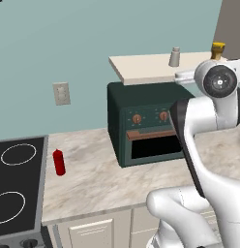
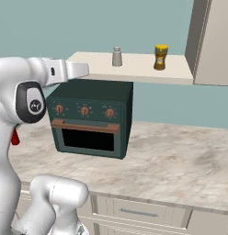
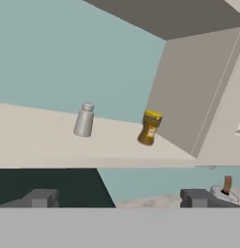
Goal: Collect the turmeric, ketchup, and shaker from the cabinet and place them next to the stove.
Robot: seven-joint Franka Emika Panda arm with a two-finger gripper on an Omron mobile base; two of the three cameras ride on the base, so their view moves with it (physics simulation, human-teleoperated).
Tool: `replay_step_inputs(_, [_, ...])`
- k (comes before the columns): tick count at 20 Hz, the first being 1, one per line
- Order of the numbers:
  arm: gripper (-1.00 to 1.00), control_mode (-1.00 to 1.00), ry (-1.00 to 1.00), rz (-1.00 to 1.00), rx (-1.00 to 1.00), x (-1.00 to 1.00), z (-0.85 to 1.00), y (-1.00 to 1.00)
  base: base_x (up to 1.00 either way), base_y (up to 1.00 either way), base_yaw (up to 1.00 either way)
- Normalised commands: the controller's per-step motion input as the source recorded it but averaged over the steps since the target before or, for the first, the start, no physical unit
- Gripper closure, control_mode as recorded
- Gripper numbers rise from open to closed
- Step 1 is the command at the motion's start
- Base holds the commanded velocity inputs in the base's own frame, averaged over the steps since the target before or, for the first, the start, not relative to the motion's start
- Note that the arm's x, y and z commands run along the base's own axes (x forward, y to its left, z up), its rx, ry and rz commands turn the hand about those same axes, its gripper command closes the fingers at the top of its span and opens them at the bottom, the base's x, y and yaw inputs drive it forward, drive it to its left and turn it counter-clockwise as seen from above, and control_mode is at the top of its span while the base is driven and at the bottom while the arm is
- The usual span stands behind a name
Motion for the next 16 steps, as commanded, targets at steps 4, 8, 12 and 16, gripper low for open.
replay_step_inputs(4, [-1.00, -1.00, 0.04, 0.00, 0.04, 0.11, -0.03, -0.15, 0.00, 0.00, 0.00])
replay_step_inputs(8, [-1.00, -1.00, 0.02, 0.00, 0.05, 0.13, -0.09, -0.19, 0.00, 0.00, 0.00])
replay_step_inputs(12, [-1.00, -1.00, 0.03, 0.01, 0.05, 0.34, -0.05, -0.05, 0.00, 0.00, 0.00])
replay_step_inputs(16, [-1.00, -1.00, 0.01, 0.06, 0.08, 0.38, 0.00, -0.06, 0.00, 0.00, 0.00])
